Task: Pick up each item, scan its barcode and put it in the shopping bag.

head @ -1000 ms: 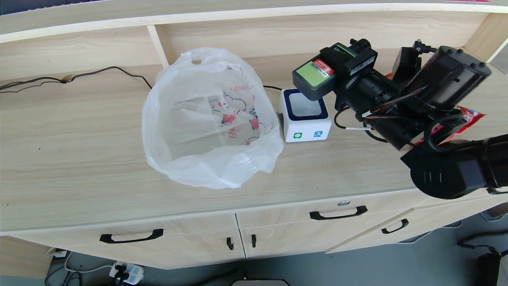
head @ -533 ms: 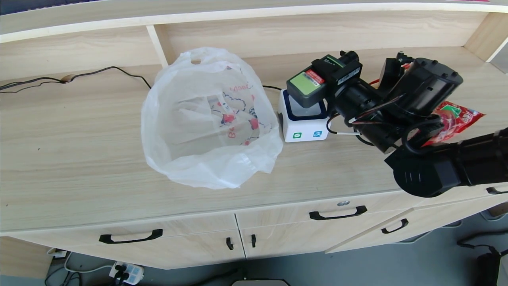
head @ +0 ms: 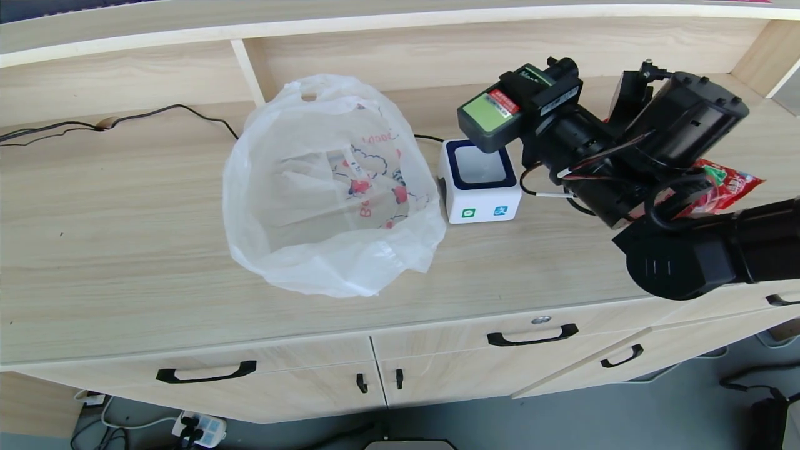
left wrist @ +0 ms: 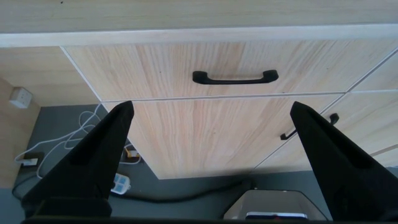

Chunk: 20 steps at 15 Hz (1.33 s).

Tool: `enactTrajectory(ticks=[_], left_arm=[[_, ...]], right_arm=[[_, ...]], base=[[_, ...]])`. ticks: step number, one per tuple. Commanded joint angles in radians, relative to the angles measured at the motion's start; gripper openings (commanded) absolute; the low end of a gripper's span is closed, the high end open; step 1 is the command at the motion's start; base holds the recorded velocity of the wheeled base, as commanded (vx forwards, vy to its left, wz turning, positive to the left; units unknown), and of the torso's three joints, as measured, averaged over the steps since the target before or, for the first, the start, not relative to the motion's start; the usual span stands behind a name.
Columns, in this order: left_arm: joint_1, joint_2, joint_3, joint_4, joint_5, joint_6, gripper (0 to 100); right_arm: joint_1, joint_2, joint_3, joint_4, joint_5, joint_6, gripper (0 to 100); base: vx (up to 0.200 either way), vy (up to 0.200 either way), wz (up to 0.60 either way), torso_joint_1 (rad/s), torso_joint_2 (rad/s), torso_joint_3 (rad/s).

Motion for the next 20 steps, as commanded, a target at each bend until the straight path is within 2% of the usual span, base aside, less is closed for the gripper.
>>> enactTrajectory(ticks=[1, 3, 5, 7, 8, 11, 13, 20], left_arm=[[0.0, 0.0, 0.0, 0.0, 0.0, 0.0, 100], [0.0, 0.0, 0.0, 0.0, 0.0, 0.0, 100], [0.0, 0.0, 0.0, 0.0, 0.0, 0.0, 100], [0.0, 0.0, 0.0, 0.0, 0.0, 0.0, 100], [0.0, 0.0, 0.0, 0.0, 0.0, 0.0, 100], [0.0, 0.0, 0.0, 0.0, 0.0, 0.0, 100], [0.0, 0.0, 0.0, 0.0, 0.0, 0.0, 100], [0.0, 0.0, 0.0, 0.0, 0.0, 0.0, 100]], right_arm=[[0.002, -0.11, 0.015, -0.001, -0.001, -0.15, 0], [0.014, -0.249, 0.136, 0.019, 0.01, -0.328, 0], [0.048, -0.42, 0.395, 0.092, 0.045, -0.546, 0], [0.079, -0.573, 0.632, 0.134, 0.145, -0.779, 0], [0.079, -0.63, 0.687, 0.177, 0.183, -0.841, 0], [0.079, -0.731, 0.67, 0.312, 0.189, -0.856, 0], [0.079, -0.742, 0.61, 0.376, 0.187, -0.859, 0], [0.034, -0.746, 0.54, 0.438, 0.18, -0.859, 0]], base=[[0.0, 0.0, 0.0, 0.0, 0.0, 0.0], [0.0, 0.0, 0.0, 0.0, 0.0, 0.0], [0.0, 0.0, 0.0, 0.0, 0.0, 0.0], [0.0, 0.0, 0.0, 0.0, 0.0, 0.0], [0.0, 0.0, 0.0, 0.0, 0.0, 0.0], [0.0, 0.0, 0.4, 0.002, 0.0, 0.005], [0.0, 0.0, 0.6, -0.002, 0.0, 0.002], [0.0, 0.0, 0.6, 0.005, 0.0, 0.002]])
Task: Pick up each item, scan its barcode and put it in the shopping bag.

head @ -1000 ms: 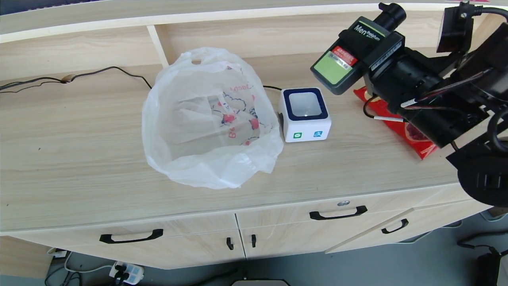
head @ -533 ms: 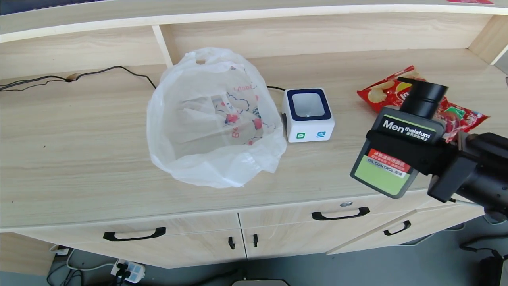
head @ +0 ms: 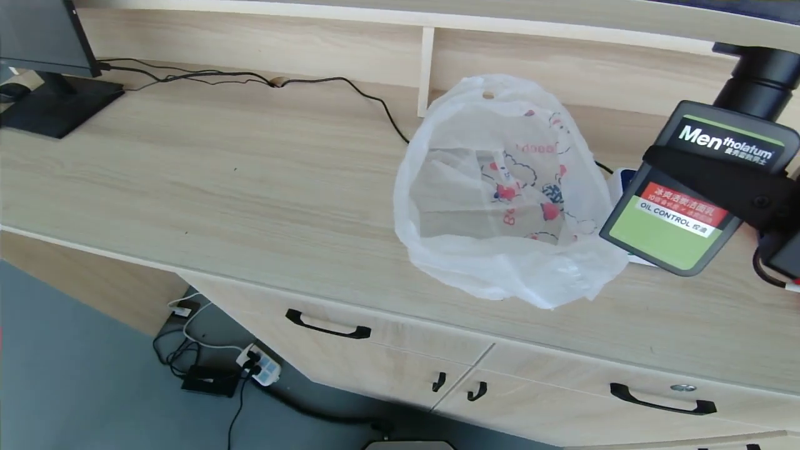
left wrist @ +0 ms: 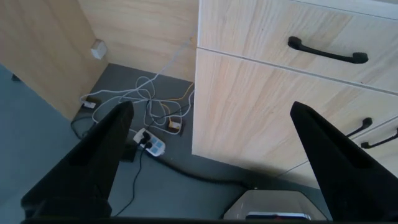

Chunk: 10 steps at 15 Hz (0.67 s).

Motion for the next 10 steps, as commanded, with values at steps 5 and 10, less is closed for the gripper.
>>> enactTrajectory(ticks=[5, 10], left_arm=[[0.0, 0.0, 0.0, 0.0, 0.0, 0.0, 100], [0.0, 0.0, 0.0, 0.0, 0.0, 0.0, 100]], right_arm=[[-0.194, 0.171, -0.212, 0.09, 0.05, 0.019, 0], [-0.169, 0.26, -0.263, 0.097, 0.047, 0.198, 0]], base=[[0.0, 0.0, 0.12, 0.0, 0.0, 0.0], [0.0, 0.0, 0.0, 0.0, 0.0, 0.0]])
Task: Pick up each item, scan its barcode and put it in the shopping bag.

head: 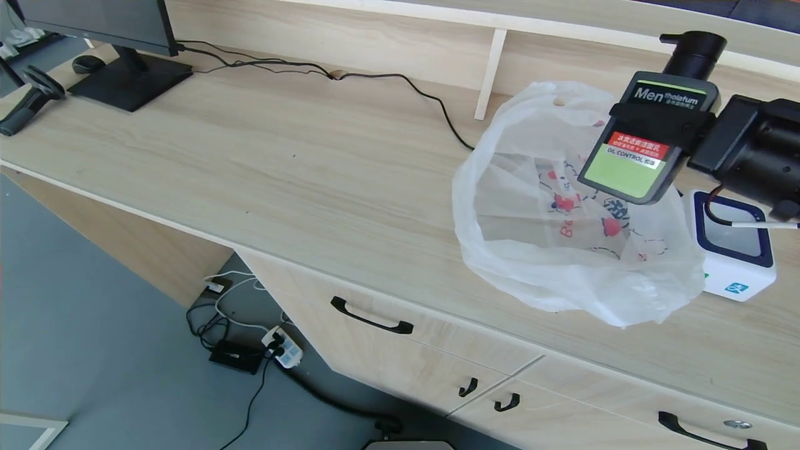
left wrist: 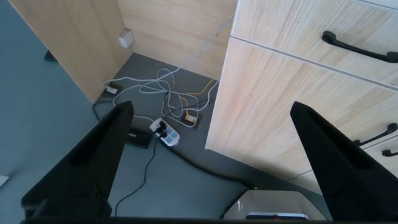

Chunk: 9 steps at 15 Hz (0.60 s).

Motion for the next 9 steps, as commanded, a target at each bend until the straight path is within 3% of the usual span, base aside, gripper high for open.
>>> enactTrajectory(ticks=[1, 9], left_arm=[[0.0, 0.0, 0.0, 0.0, 0.0, 0.0, 100], [0.0, 0.0, 0.0, 0.0, 0.0, 0.0, 100]], right_arm=[[0.025, 0.07, -0.017, 0.003, -0.01, 0.027, 0], [-0.024, 0.235, -0.039, -0.005, -0.103, 0.147, 0]], base=[[0.0, 0.0, 0.0, 0.0, 0.0, 0.0], [0.0, 0.0, 0.0, 0.0, 0.0, 0.0]])
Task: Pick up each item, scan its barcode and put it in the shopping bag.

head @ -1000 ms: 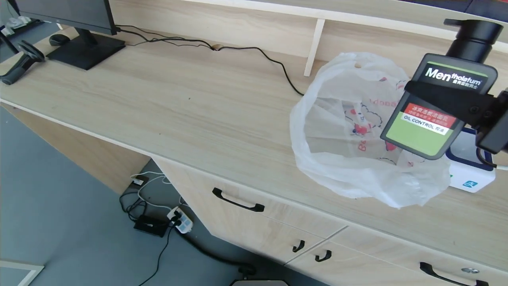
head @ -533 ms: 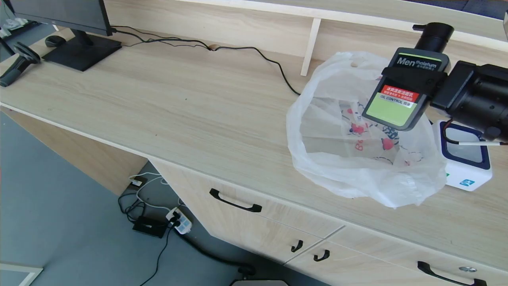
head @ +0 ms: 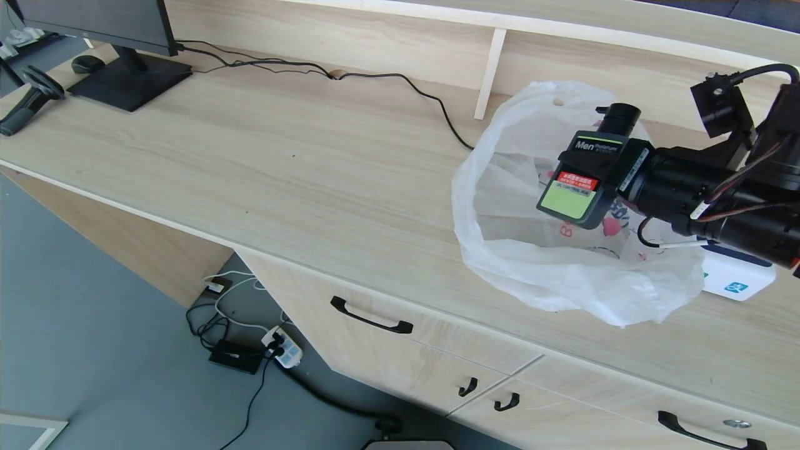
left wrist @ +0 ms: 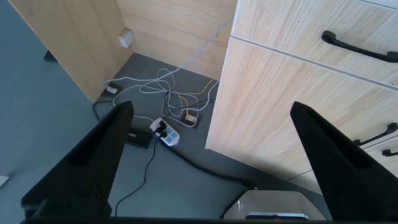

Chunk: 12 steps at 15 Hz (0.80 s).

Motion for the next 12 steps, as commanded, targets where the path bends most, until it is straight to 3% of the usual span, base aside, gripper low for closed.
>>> enactTrajectory(ticks=[1, 12], left_arm=[[0.0, 0.0, 0.0, 0.0, 0.0, 0.0, 100], [0.0, 0.0, 0.0, 0.0, 0.0, 0.0, 100]], right_arm=[[0.0, 0.057, 0.008, -0.001, -0.015, 0.003, 0], [-0.006, 0.172, -0.013, -0.127, -0.043, 0.034, 0]], base=[[0.0, 0.0, 0.0, 0.0, 0.0, 0.0], [0.0, 0.0, 0.0, 0.0, 0.0, 0.0]])
